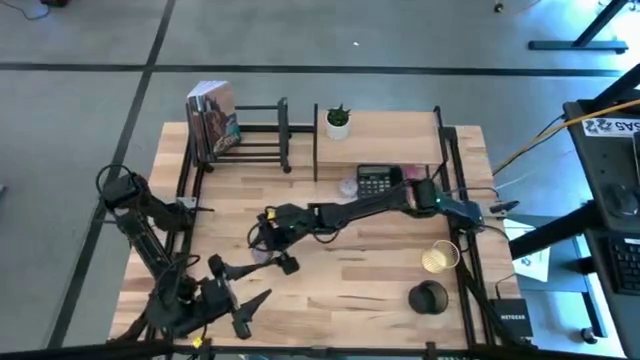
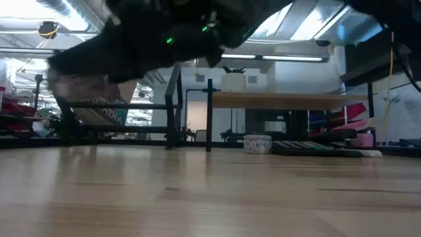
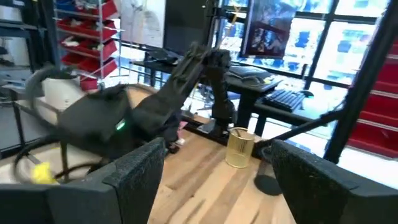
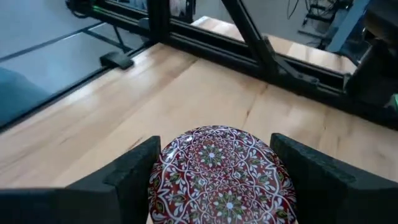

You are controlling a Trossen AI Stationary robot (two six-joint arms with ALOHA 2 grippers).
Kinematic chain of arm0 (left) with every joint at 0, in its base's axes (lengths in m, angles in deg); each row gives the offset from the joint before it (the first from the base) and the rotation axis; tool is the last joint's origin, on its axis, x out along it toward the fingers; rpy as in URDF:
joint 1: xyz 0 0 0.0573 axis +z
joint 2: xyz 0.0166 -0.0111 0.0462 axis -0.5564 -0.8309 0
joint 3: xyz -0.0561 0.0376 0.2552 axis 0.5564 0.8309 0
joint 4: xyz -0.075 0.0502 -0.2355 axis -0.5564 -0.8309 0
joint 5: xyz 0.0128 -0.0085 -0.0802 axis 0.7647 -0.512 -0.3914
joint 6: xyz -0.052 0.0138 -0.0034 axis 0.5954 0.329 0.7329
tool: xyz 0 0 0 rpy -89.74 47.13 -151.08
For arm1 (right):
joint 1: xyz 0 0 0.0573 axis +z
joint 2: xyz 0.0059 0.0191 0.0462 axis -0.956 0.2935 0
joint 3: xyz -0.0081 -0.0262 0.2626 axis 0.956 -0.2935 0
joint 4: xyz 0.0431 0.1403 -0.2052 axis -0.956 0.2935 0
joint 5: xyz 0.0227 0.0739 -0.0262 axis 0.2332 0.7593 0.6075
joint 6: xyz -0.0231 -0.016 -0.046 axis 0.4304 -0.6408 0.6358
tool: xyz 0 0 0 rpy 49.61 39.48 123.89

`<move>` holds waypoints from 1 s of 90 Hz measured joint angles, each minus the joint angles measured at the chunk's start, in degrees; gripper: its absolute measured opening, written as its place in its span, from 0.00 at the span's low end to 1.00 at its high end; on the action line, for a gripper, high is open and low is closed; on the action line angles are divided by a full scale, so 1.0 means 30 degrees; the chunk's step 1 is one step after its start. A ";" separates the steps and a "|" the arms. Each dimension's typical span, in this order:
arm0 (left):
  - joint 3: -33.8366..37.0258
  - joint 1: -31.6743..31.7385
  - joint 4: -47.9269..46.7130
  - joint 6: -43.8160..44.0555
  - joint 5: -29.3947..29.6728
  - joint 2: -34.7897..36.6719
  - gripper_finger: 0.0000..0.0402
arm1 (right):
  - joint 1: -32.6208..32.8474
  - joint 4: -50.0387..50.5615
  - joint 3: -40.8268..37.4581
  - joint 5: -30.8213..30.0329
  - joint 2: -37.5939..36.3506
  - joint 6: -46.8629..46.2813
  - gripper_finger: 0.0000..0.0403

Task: Stock shelves
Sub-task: Remove the red floral-patterned item from the shelf, then remove the white floral-patterned item from under the shelf

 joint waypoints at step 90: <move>0.0000 -0.0048 -0.0518 0.0797 -0.0003 0.0000 0.69 | -0.2639 0.1717 0.7296 -0.1847 0.2588 -0.2565 0.81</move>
